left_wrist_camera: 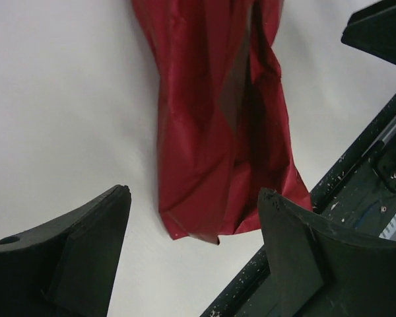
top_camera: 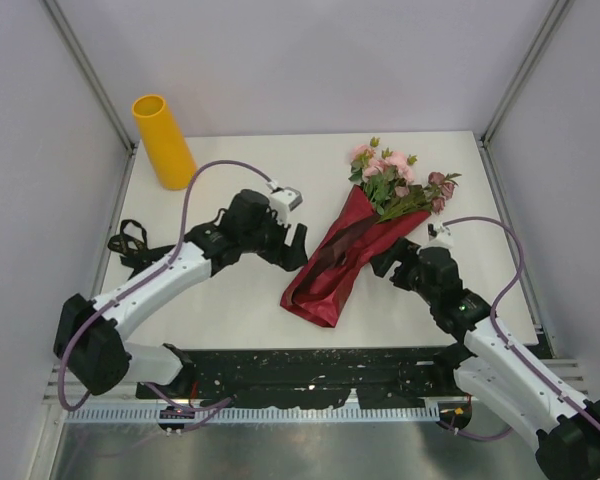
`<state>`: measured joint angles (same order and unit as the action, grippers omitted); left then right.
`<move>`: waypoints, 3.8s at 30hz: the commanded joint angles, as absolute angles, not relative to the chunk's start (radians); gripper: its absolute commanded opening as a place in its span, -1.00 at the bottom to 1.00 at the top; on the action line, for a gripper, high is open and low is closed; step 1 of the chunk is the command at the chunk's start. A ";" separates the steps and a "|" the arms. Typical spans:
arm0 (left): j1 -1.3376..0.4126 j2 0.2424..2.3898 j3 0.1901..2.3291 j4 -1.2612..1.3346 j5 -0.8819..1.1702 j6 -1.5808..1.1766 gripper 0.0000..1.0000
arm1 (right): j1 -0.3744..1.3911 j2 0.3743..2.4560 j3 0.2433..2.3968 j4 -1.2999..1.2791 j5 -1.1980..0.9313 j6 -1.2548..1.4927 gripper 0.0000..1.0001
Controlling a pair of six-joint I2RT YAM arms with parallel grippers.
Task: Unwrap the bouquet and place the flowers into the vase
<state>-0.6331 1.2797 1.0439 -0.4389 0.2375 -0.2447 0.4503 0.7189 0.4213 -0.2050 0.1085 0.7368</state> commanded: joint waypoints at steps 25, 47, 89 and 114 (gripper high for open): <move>-0.767 1.660 1.319 -0.422 0.149 -0.201 -1.00 | 0.443 0.699 0.383 -0.072 0.101 0.738 0.65; -0.528 1.609 1.083 -0.368 0.009 -0.428 -1.00 | 0.379 1.118 0.489 0.158 0.083 0.827 0.64; -0.380 1.943 1.471 -0.595 -0.107 -0.388 -1.00 | 0.195 1.587 0.761 0.258 0.189 0.764 -0.89; -0.406 1.653 1.350 -0.511 0.273 -0.397 0.09 | 0.228 1.278 0.950 -0.149 0.098 0.647 -0.01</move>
<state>-0.3851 1.6386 1.4284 -0.5865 0.1215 -0.3798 0.1844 1.2938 0.9394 -0.1738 0.1688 0.6369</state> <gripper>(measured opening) 0.554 0.479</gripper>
